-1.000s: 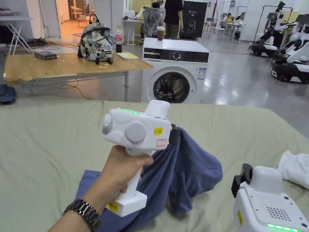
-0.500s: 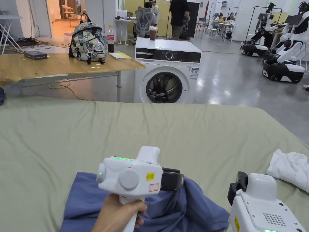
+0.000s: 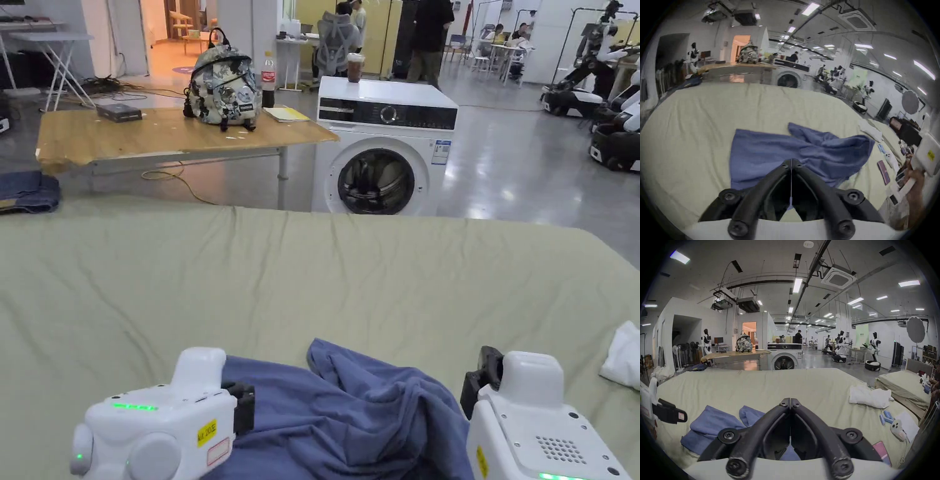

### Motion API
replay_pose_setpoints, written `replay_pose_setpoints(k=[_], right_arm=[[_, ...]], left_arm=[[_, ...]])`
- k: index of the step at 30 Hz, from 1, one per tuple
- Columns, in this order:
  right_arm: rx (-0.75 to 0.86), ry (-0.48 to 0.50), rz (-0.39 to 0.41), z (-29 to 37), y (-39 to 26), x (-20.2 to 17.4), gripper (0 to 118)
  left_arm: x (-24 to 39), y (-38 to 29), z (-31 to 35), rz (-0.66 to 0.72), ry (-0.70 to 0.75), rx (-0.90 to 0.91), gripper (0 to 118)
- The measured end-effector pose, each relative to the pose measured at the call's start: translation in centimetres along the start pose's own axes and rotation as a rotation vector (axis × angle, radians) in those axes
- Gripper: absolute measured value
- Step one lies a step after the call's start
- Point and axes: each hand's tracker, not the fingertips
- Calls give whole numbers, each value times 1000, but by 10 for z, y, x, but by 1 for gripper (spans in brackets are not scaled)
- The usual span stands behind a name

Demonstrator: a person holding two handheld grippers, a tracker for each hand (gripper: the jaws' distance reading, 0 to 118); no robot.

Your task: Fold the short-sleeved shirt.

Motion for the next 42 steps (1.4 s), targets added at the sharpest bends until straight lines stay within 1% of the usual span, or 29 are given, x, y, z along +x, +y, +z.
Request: replay_pose_setpoints(k=[4, 8, 11, 12, 14, 15, 17, 18, 20, 21, 22, 23, 28, 29, 31, 32, 33, 34, 35, 36, 37, 39, 40, 41, 42], right_arm=[[-16, 24, 2, -9, -1, -8, 0], [-37, 42, 3, -16, -3, -10, 0], [-47, 42, 7, -21, -4, -7, 0], [-53, 39, 7, -23, -5, -6, 0], [-66, 31, 5, -27, -5, -2, 0], [-73, 25, 5, -29, -6, 1, 0], [-83, 7, 3, -32, -7, 6, 0], [-89, 0, -1, -34, -9, 9, 0], [-104, -13, -5, -38, -11, 14, 0], [-112, -17, -5, -40, -12, 17, 0], [-119, -24, -1, -41, -13, 19, 0], [-125, -31, 4, -42, -14, 21, 0], [-145, -56, 19, -45, -18, 31, 0], [-149, -59, 21, -45, -19, 33, 0], [-155, -71, 23, -46, -21, 36, 0], [-160, -74, 21, -46, -22, 38, 0], [-165, -77, 18, -47, -23, 39, 0], [-172, -79, 16, -48, -24, 41, 0], [-178, -80, 14, -49, -25, 42, 0], [-183, -82, 12, -50, -26, 43, 0], [-190, -81, 10, -52, -27, 45, 0], [-212, -78, 3, -55, -27, 50, 0], [-234, -75, -4, -58, -27, 54, 0], [-254, -70, -13, -60, -27, 58, 0], [-304, -58, -15, -65, -26, 64, 0]], left_arm=[[-28, -3, -9, 28, 70, -33, 0], [-59, 27, -33, 47, 114, -61, 0], [-81, 60, -64, 66, 127, -86, 0], [-91, 72, -79, 68, 136, -138, 0], [-101, 89, -104, 56, 149, -149, 0], [-105, 96, -118, 44, 149, -206, 0], [-119, 106, -146, 48, 165, -246, 0], [-125, 110, -160, 74, 143, -292, 0], [-129, 110, -174, 136, 163, -353, 23], [-132, 111, -182, 148, 169, -350, 40], [-135, 111, -190, 153, 175, -356, 71], [-137, 111, -197, 159, 181, -369, 80], [-134, 103, -219, 156, 235, -422, 80], [-130, 101, -222, 131, 253, -434, 80], [-115, 96, -222, 19, 306, -437, 79], [-102, 94, -215, -30, 335, -433, 72], [-93, 92, -213, -61, 338, -417, 59], [-85, 91, -211, -93, 334, -411, 39], [-80, 90, -209, -112, 324, -412, 14], [-71, 88, -202, -126, 295, -417, 0], [-66, 85, -198, -164, 332, -413, 0], [-65, 84, -185, -149, 288, -412, 0], [-71, 87, -183, -97, 230, -385, 0], [-71, 87, -175, -57, 202, -369, 0], [-70, 87, -161, -51, 197, -328, 0]])
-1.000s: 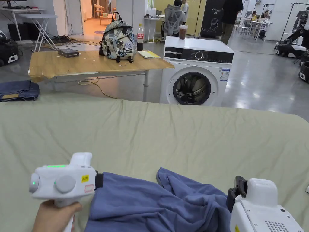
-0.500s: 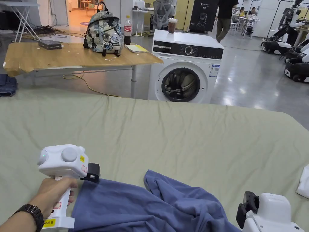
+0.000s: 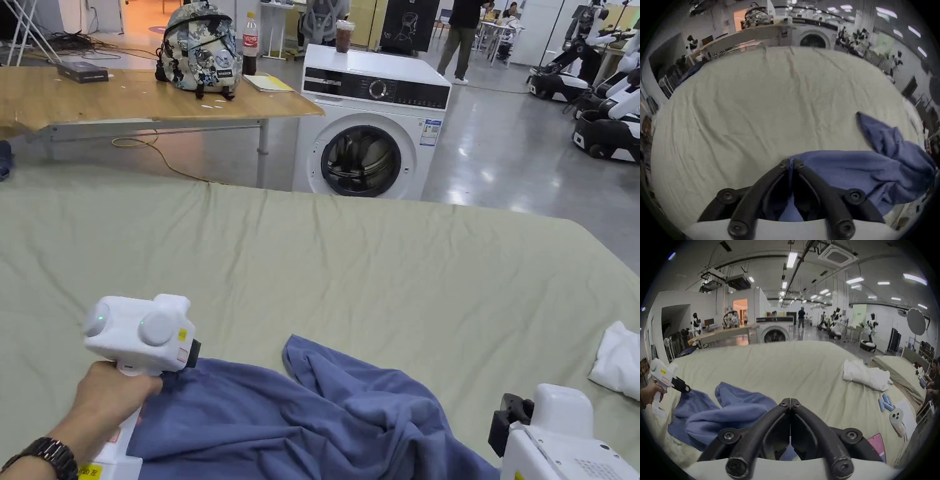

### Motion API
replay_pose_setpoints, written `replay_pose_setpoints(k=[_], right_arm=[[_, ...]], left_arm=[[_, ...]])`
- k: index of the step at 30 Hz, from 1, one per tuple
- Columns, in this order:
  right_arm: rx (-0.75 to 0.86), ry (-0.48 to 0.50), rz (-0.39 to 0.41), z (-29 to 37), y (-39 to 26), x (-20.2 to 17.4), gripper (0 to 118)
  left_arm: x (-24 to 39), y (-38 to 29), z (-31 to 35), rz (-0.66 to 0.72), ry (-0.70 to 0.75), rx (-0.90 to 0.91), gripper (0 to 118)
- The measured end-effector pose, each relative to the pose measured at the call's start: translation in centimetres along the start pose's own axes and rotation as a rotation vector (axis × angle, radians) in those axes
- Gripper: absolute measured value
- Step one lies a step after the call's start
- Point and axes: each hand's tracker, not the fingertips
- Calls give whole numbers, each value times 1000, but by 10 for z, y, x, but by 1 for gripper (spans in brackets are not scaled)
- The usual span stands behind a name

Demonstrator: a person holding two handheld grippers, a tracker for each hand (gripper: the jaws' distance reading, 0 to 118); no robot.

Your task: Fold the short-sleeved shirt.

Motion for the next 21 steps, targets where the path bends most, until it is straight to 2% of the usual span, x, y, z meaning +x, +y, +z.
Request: replay_pose_setpoints(k=[4, 5, 6, 7, 8, 9, 10, 15, 19, 21], right_arm=[[-141, 34, -17, -20, 2, 23, 1], [-166, 29, -13, -25, 0, 27, 9], [-217, 31, 13, -32, -1, 31, 23], [-233, 33, 13, -37, -3, 35, 46], [-257, 22, 24, -41, -6, 38, 60], [-296, 19, 24, -47, -9, 42, 67], [-312, 15, 8, -53, -11, 46, 70], [-463, 66, -49, -75, -25, 56, 71], [-513, 137, -79, -83, -41, 54, 71], [-527, 142, -88, -81, -47, 48, 70]], left_arm=[[-13, -15, 40, 26, -22, 107, 0], [-15, -21, 50, 21, -23, 112, 0], [-19, -25, 57, 33, -24, 142, 0], [-22, -30, 65, 34, -28, 146, 0], [-23, -36, 74, 28, -29, 146, 0], [-24, -43, 81, 26, -26, 158, 0], [-27, -47, 83, 18, -20, 165, 0], [-28, -72, 108, 24, -9, 190, 0], [-32, -88, 117, 38, -10, 198, 0], [-35, -94, 119, 46, -9, 197, 0]])
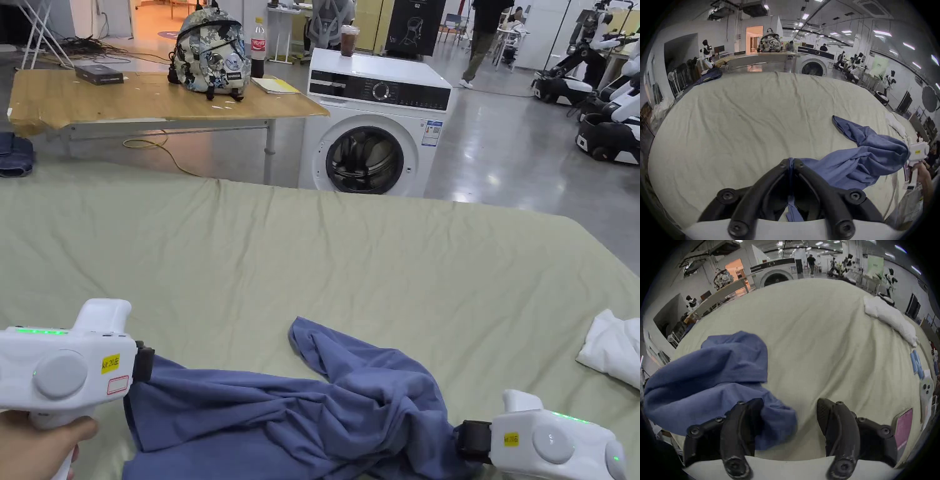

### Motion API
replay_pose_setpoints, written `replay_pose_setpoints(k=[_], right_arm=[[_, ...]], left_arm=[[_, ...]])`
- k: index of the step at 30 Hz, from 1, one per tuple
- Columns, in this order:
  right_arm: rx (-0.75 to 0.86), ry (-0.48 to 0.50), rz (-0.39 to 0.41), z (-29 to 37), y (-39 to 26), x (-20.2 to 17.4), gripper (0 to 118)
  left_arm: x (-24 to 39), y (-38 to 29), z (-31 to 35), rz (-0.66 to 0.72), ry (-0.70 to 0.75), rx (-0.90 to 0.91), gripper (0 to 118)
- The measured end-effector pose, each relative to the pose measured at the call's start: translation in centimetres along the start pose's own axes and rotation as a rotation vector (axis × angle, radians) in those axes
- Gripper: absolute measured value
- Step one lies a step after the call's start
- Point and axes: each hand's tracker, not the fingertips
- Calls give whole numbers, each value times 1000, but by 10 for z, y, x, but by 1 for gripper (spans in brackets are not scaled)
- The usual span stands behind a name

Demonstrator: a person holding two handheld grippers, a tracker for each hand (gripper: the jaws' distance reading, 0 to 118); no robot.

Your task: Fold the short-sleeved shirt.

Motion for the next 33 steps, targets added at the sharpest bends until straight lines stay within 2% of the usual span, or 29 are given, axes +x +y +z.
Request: replay_pose_setpoints(k=[2, 4, 6, 8, 9, 13, 15, 17, 25, 33], right_arm=[[7, -11, 28, 0, -5, -7, 62], [12, -61, 81, 1, -11, -16, 50], [20, -50, 88, 3, -15, -22, 40], [7, -12, 101, 1, -18, -25, 11], [-3, 6, 96, -2, -21, -26, 7], [39, -27, 93, 6, -25, -30, 4], [141, -14, 89, 22, -24, -30, 4], [230, -48, 130, 42, -18, -35, 3], [558, -107, 188, 135, 40, -47, 3], [723, -149, 190, 194, 106, -52, 3]], left_arm=[[1, -5, 4, 6, 5, -1, 0], [-1, -9, 5, 15, 5, -4, 0], [1, -12, 5, 11, 8, -9, 0], [2, -13, 4, 4, 11, -12, 0], [3, -14, 6, 2, 12, -13, 0], [3, -12, 7, 7, 11, -9, 0], [2, -8, 13, 7, 14, 17, 0], [-1, 1, 22, 13, 19, 43, 0], [-28, 61, 68, 38, 58, 196, 0], [-69, 127, 121, 67, 140, 316, 0]])
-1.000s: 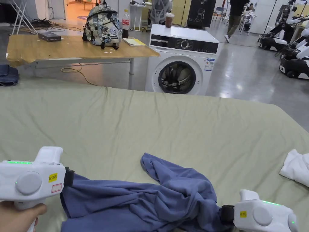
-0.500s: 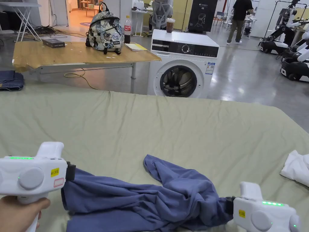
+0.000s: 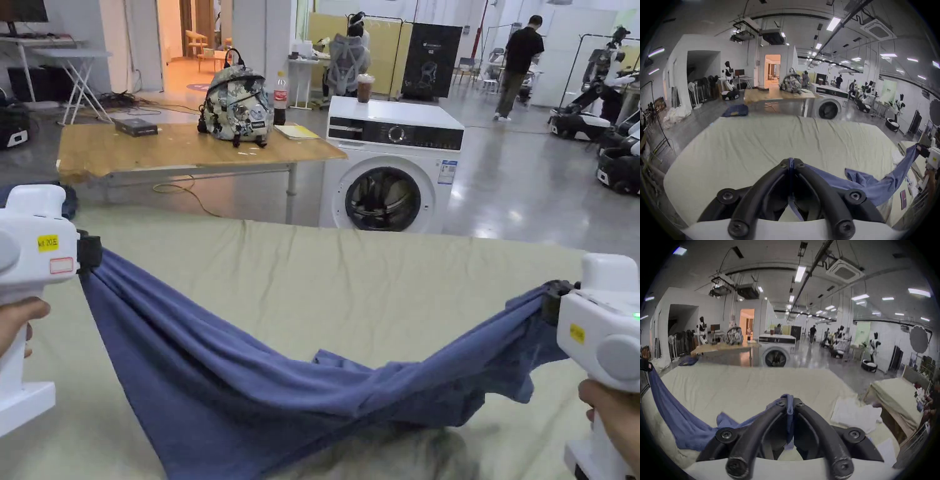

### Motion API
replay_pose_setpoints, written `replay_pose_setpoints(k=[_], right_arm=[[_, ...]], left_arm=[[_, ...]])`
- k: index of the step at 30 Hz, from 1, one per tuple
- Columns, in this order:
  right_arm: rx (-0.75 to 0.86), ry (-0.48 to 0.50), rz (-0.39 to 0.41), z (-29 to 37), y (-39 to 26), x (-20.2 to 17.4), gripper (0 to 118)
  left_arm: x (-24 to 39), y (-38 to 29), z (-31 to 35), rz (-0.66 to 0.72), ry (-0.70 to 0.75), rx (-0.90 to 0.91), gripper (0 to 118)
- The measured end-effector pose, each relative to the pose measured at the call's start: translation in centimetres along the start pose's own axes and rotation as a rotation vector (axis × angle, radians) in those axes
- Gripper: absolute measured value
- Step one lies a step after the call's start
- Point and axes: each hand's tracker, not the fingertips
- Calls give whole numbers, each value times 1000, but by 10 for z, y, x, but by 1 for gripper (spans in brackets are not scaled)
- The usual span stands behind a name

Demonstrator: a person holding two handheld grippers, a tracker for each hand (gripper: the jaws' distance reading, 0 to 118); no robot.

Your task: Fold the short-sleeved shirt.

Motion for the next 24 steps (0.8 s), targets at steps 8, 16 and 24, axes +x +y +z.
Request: replay_pose_setpoints(k=[8, 16, 24], right_arm=[[80, -57, 2, -17, 73, 4, 3], [121, -68, -24, -42, 140, 1, 3], [165, -84, -13, -73, 189, -5, 3]], left_arm=[[-39, 66, 6, 24, 92, 51, 0], [-55, 120, 4, 46, 127, 86, 0], [-46, 170, -11, 51, 138, 138, 0]])
